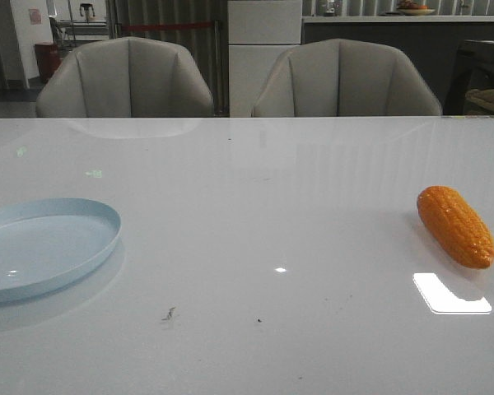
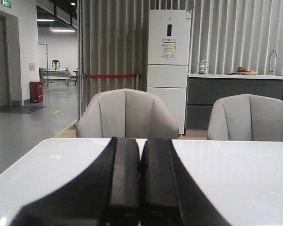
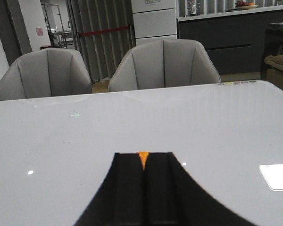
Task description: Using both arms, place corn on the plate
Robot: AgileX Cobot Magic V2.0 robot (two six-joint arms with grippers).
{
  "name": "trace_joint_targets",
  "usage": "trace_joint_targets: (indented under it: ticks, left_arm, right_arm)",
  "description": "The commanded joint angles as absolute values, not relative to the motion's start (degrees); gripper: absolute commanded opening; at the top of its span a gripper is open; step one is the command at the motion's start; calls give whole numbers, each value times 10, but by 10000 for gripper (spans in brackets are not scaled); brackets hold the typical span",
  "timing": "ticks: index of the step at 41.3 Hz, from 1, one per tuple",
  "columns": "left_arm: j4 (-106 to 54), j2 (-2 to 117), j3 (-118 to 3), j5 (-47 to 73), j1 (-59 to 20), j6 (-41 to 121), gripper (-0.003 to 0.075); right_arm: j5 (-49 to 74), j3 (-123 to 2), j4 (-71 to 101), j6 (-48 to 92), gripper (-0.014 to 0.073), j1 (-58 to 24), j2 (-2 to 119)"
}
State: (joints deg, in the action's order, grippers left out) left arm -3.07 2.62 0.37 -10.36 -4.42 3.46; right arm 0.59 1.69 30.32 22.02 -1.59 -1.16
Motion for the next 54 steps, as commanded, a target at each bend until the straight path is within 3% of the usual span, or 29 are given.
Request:
trace_joint_targets:
  ticks: [1, 36, 44, 54]
  left_arm:
    - [-36, 33, 25, -154, -48, 32, 89]
    - [-36, 33, 25, -154, -48, 32, 89]
    - [-36, 33, 22, -205, -48, 32, 89]
    - [23, 38, -69, -194, -48, 32, 89]
  right_arm:
    - [-36, 4, 307, 221, 57, -16, -16]
    - [-38, 4, 307, 221, 57, -16, -16]
    - [-63, 3, 312, 221, 57, -16, -16]
    - [-39, -114, 334, 221, 57, -16, -15]
